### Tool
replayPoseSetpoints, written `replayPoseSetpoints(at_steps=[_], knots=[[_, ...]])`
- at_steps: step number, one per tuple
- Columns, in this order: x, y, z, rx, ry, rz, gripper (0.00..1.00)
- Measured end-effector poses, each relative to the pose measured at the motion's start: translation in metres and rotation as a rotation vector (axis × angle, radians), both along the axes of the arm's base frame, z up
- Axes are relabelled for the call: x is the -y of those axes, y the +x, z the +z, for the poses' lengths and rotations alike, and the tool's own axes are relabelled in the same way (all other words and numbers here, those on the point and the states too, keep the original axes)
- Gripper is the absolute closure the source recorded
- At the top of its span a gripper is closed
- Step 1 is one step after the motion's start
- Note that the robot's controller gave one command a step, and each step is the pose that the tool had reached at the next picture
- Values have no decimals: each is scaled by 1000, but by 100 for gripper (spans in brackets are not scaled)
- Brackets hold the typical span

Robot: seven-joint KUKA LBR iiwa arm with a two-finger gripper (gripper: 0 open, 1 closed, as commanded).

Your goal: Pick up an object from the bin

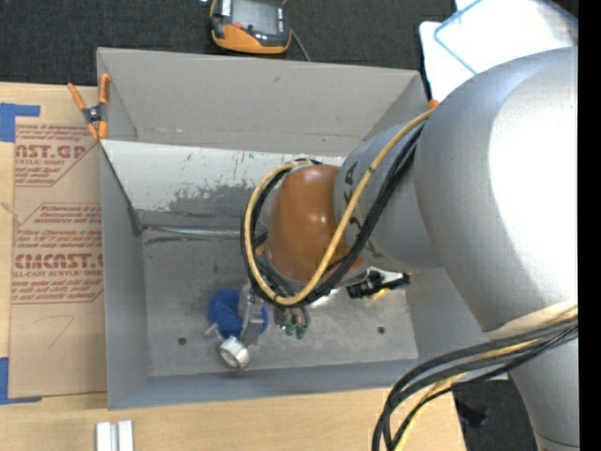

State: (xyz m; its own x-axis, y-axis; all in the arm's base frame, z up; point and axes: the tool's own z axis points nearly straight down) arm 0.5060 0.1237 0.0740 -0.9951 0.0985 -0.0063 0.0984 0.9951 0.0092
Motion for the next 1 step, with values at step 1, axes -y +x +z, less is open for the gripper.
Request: replayPoseSetpoints(at_steps=[1], knots=[[-22,50,-1,9,0,201,100]])
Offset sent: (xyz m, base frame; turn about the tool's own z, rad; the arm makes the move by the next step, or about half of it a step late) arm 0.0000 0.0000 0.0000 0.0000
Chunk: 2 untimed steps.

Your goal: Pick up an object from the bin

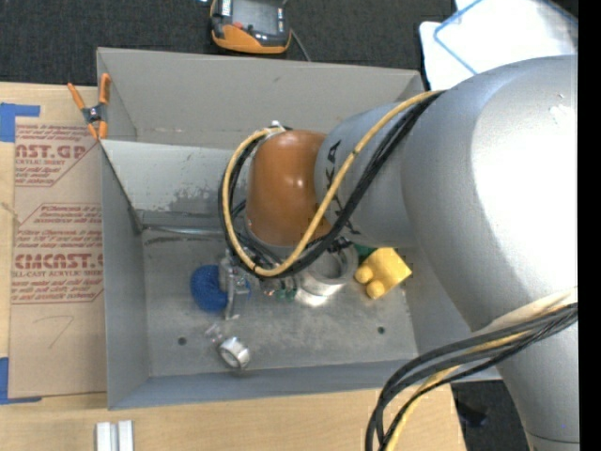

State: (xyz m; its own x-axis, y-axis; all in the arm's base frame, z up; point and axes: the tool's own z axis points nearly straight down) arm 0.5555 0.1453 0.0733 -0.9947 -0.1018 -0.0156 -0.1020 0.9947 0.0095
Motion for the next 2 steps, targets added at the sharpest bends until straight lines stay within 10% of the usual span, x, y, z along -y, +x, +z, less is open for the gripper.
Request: replayPoseSetpoints(at_steps=[1,2], knots=[[1,-2,-3,-6,-1,0,0],[0,0,0,0,0,-1,100]])
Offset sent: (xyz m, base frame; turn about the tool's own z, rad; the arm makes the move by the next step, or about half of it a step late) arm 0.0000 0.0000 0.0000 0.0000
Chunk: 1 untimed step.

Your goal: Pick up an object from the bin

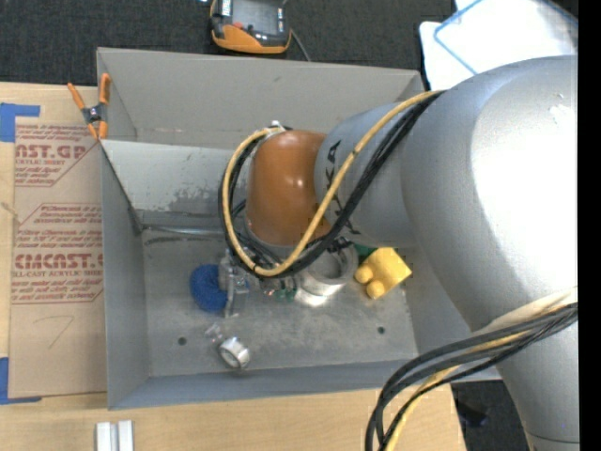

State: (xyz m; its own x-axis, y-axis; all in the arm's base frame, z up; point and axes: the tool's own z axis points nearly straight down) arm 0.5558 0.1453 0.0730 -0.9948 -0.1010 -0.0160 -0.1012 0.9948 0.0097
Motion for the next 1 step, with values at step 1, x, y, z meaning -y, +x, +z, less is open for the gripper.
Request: replayPoseSetpoints(at_steps=[1], knots=[[1,-2,-2,-6,-2,0,0]])
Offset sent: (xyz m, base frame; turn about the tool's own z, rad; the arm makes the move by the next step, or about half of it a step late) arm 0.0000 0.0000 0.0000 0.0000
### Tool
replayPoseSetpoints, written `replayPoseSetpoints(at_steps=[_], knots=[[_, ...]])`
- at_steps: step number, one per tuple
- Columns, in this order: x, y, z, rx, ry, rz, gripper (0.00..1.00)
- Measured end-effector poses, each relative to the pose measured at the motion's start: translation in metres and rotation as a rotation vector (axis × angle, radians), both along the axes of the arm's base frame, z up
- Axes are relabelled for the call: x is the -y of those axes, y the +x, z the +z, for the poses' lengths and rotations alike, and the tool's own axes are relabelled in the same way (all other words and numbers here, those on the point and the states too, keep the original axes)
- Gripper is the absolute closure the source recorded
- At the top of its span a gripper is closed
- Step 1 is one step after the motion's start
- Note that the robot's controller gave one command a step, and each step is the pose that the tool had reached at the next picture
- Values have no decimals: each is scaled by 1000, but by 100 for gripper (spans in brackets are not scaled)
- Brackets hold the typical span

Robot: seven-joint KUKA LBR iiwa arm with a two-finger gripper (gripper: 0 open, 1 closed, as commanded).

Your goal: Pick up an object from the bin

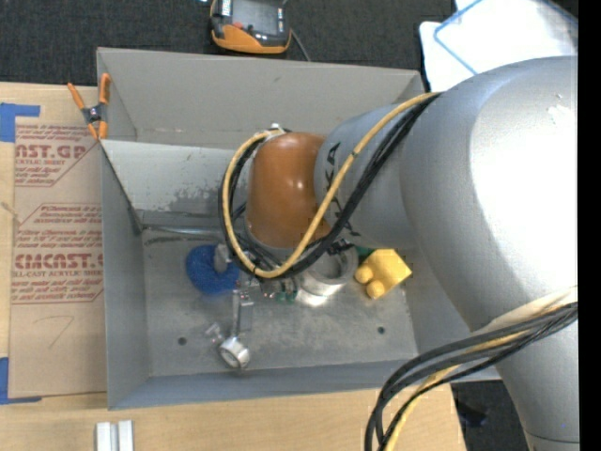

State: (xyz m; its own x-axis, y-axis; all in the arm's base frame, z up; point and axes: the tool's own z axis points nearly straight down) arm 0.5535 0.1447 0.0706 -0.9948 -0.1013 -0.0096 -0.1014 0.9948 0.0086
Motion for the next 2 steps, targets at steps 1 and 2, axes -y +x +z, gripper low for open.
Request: replayPoseSetpoints(at_steps=[1,2], knots=[[-1,2,2,6,2,0,100],[0,0,0,0,0,0,0]])
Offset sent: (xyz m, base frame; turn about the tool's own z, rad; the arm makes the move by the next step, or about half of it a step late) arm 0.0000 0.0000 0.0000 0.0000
